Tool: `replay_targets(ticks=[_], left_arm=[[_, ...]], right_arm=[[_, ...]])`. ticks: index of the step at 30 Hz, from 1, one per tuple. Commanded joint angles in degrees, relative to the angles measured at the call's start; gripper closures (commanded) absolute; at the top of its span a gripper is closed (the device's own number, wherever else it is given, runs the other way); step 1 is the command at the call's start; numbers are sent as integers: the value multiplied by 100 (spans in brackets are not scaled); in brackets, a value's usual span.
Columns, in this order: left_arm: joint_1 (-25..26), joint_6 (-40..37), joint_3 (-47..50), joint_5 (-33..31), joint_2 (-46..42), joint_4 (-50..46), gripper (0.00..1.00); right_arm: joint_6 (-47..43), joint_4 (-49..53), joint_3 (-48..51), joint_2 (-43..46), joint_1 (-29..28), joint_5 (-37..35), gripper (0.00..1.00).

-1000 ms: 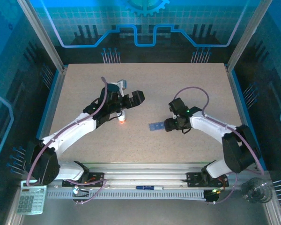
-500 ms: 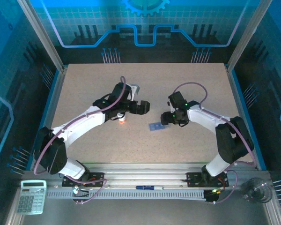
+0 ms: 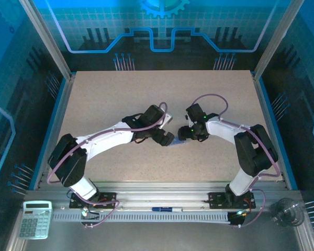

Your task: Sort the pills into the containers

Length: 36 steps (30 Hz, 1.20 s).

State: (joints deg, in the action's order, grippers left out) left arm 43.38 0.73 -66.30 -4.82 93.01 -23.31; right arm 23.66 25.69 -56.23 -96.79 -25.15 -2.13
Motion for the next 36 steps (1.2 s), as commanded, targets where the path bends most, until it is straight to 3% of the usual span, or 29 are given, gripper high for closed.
replay_targets(ticks=[1,24,36], left_arm=[[160,-474,-102,-179,207,-113,1],[239,-829,-294,-432,1171,116,1],[-121,-818,-435,-476,1386,113,1]], right_arm=[[112,-20,164,-158,12,15,22],[186,-198,428,-130,-65,55,23],[209,-257,549,-106,-69,55,23]])
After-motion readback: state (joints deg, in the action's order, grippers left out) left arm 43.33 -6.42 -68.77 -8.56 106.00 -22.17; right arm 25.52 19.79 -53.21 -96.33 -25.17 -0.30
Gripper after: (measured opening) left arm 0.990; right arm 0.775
